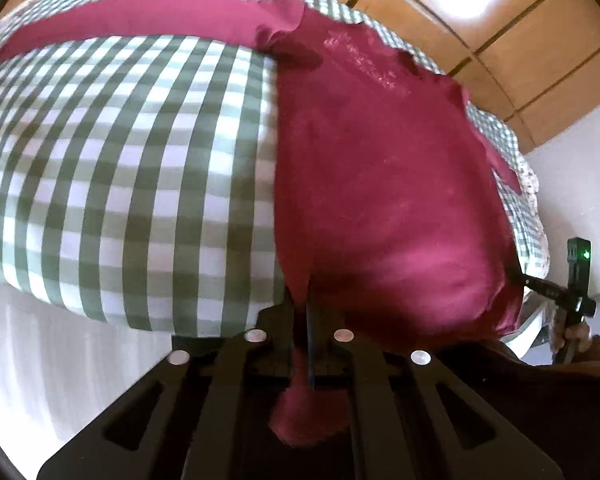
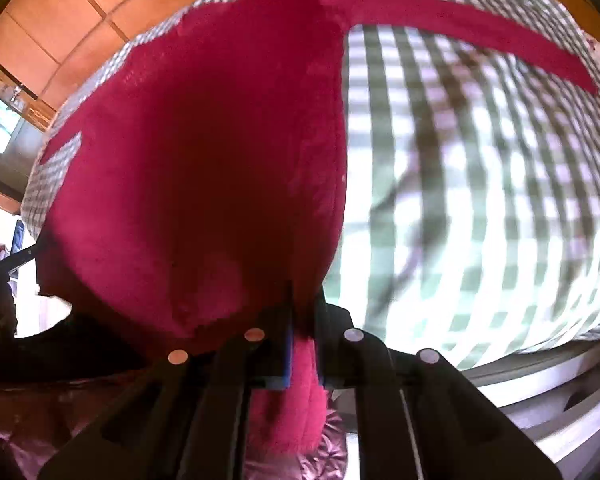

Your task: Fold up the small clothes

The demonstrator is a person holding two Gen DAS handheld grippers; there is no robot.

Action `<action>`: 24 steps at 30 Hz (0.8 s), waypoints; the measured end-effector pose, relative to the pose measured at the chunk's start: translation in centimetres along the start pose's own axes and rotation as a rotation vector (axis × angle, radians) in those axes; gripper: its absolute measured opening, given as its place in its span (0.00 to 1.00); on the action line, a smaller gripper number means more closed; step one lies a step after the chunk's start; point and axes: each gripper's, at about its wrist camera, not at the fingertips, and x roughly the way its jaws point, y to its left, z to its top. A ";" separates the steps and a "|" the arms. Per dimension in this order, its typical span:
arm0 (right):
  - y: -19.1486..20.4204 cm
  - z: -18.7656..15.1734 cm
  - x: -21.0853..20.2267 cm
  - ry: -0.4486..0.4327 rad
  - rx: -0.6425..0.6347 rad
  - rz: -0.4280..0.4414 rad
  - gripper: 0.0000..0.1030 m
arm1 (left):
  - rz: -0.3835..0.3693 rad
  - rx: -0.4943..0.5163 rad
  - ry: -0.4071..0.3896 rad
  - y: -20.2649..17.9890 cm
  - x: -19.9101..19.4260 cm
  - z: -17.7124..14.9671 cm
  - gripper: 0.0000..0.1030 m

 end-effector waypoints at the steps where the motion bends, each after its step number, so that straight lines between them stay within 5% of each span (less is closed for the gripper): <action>1: 0.1 -0.1 0.2 0.005 -0.004 0.001 0.09 | 0.024 -0.001 -0.026 -0.1 -0.4 0.2 0.05; 3: -0.4 0.5 0.3 0.011 0.013 0.014 0.23 | 0.036 -0.014 -0.074 0.2 -1.4 0.8 0.29; 5: -1.2 1.0 -0.3 -0.012 0.047 0.031 0.38 | 0.073 -0.029 -0.184 0.2 -3.1 2.0 0.68; 8: -2.6 1.6 -1.7 -0.081 0.107 0.058 0.52 | 0.075 -0.002 -0.285 -0.8 -4.1 4.2 0.70; 14: -8.0 4.7 -2.6 -0.226 0.353 0.120 0.53 | 0.063 0.068 -0.309 -5.6 -0.3 9.1 0.70; 20: -16.4 8.5 -2.8 -0.372 0.640 0.093 0.48 | 0.215 0.240 -0.234 -9.4 6.0 11.0 0.70; 24: -23.4 11.5 -2.8 -0.462 0.855 0.108 0.47 | 0.257 0.220 -0.172 -7.8 8.1 10.3 0.70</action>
